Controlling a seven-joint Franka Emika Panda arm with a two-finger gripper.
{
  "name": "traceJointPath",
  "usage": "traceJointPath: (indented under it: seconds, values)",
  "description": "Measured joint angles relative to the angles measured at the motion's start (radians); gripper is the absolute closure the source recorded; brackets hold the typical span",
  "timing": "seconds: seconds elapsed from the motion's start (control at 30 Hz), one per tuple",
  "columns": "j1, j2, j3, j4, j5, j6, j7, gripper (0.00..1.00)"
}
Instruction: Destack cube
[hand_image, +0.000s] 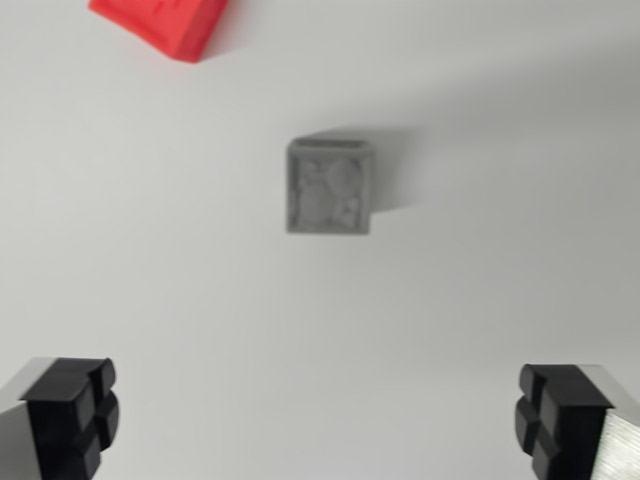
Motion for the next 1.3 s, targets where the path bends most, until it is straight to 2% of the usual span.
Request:
traceJointPath:
  seconds: [0.6, 1.3]
  values:
    - [0.0, -0.059, 0.008, 0.061, -0.004, -0.119, 0.007, 0.0]
    - [0.0, -0.062, 0.009, 0.068, -0.004, -0.133, 0.008, 0.0]
